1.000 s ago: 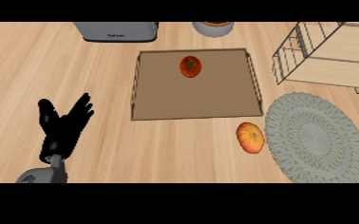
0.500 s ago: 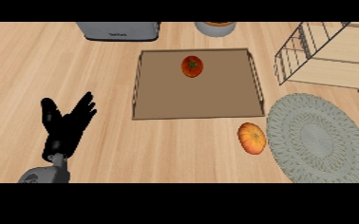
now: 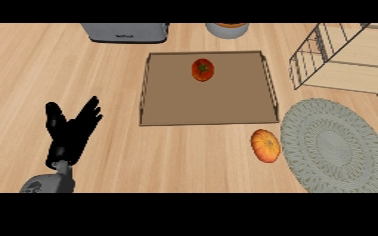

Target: Pick the sweet potato from the placemat and place it in the tiered shelf

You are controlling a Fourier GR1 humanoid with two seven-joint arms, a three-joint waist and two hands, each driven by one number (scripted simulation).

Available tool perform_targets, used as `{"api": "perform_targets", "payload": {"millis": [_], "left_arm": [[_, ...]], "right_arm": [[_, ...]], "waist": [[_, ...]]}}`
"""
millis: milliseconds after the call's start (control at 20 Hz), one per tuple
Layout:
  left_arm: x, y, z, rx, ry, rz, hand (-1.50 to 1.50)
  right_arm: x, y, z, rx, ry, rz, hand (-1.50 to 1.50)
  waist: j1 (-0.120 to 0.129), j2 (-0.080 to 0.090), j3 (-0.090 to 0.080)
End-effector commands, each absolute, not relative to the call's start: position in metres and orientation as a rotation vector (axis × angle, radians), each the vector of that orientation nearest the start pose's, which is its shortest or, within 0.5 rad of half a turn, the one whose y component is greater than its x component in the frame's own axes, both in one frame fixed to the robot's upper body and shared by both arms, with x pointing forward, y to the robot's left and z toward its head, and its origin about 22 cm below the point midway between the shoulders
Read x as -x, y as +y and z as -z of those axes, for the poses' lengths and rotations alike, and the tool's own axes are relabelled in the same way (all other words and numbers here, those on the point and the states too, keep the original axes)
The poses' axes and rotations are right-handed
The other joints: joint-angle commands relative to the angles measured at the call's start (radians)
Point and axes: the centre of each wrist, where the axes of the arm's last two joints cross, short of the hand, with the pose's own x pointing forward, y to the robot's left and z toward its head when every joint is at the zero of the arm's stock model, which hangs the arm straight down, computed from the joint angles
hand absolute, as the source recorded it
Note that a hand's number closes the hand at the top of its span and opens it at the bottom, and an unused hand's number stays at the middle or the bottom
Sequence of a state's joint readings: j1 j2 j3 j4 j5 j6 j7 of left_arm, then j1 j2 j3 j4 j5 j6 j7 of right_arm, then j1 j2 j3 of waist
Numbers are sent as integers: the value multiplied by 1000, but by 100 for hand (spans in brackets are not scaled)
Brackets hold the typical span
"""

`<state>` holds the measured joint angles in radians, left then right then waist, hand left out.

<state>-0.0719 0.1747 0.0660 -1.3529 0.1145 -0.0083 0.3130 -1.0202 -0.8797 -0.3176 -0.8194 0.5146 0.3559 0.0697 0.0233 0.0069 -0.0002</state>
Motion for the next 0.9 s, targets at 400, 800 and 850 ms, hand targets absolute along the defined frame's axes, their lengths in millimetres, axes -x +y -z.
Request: {"api": "perform_targets", "payload": {"millis": [400,800,850], "left_arm": [[-258,295,19,-73,-1133,-22,0],[-249,287,35,-79,-1126,-47,0],[-249,284,37,-92,-1111,-25,0]], "right_arm": [[-395,-448,-304,1008,-1563,-553,150],[-394,-458,-307,1015,-1545,-578,150],[-405,-441,-296,1042,-1530,-650,150]], "waist": [[3,2,1],[3,2,0],[-1,0,0]]}}
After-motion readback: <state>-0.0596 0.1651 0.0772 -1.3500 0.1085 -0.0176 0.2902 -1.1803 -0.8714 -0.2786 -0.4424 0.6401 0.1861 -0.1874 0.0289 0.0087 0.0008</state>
